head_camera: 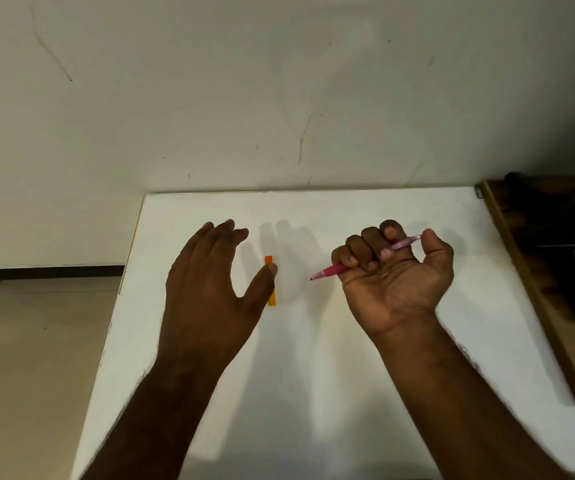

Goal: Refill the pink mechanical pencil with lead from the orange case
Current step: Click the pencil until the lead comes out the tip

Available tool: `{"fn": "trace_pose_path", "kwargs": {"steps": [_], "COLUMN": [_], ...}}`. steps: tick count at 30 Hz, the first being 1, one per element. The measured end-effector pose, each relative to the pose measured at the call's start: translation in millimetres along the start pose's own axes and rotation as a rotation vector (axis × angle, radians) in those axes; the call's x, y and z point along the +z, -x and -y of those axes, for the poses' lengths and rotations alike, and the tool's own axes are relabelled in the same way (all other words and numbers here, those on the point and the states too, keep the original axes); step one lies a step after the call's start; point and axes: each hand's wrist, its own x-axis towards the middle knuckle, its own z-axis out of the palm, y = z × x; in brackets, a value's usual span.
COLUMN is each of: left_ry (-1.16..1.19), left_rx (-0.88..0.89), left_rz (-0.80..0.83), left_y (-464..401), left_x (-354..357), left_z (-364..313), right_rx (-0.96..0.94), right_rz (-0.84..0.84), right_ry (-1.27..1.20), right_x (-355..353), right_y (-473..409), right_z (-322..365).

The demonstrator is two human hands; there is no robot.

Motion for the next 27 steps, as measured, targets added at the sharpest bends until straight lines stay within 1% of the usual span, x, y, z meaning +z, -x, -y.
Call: {"fn": "trace_pose_path", "kwargs": {"steps": [4,7,13,16,21,27], "left_ry": [-0.022,-0.031,-0.125,-0.128,-0.158,-0.111], "left_rx": [0.009,0.027,0.048,0.045,0.031,0.014], "left_rz": [0.02,0.049,0.019,0.018,0.103,0.058], "left_y": [-8.5,-11.5,-40.2,-29.4,-13.6,5.0], "left_x": [10.3,13.2,3.6,6.2,14.9,3.8], "left_z": [-1.9,-3.8,-2.4,1.8,8.3,1.6], "right_rx": [-0.02,-0.024,0.0,0.009,0.001,0.004], "right_rz": [0.015,-0.009,-0.022,-0.026,-0.04,-0.018], "right_ry": [-0.031,-0.065,-0.092,-0.089,-0.107,-0.126], "right_x": [0.3,-1.3,5.8,0.3,-9.7,0.1], "right_y": [-6.3,-10.5,-22.4,-21.3,-12.6,5.4], "right_z": [0.6,1.4,-3.7,-4.2,-7.5,-11.5]}}
